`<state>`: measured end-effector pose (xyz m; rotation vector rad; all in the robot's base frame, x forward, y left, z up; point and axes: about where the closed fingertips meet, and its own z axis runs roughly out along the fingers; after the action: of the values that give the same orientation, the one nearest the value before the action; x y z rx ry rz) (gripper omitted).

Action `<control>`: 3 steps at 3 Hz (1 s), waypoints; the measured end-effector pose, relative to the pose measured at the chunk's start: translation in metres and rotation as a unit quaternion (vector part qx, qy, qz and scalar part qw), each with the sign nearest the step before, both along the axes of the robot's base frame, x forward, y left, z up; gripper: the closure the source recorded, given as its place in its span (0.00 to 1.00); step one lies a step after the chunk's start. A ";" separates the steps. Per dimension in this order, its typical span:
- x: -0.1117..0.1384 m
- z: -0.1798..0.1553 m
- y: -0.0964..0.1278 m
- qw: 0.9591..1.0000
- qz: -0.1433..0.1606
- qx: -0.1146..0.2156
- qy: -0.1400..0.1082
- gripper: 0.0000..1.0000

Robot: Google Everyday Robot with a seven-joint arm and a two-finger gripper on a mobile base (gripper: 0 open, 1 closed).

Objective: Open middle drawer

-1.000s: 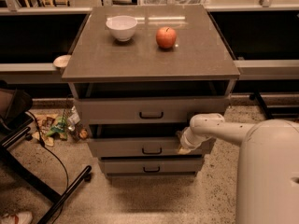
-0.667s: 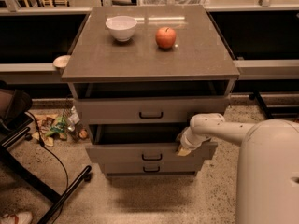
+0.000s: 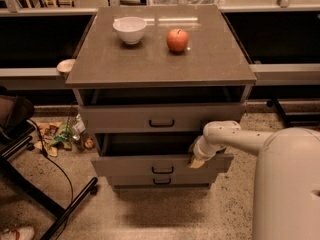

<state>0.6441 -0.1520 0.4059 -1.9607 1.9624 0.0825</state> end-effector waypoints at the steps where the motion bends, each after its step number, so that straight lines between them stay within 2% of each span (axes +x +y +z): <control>1: 0.000 0.000 0.000 1.000 0.000 0.000 0.000 0.59; 3: 0.000 0.000 0.000 1.000 0.000 0.000 0.000 0.13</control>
Offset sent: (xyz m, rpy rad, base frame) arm 0.0000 0.0000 0.0000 0.0000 0.0000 0.0000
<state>0.6441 -0.1519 0.4058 -1.9609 1.9624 0.0828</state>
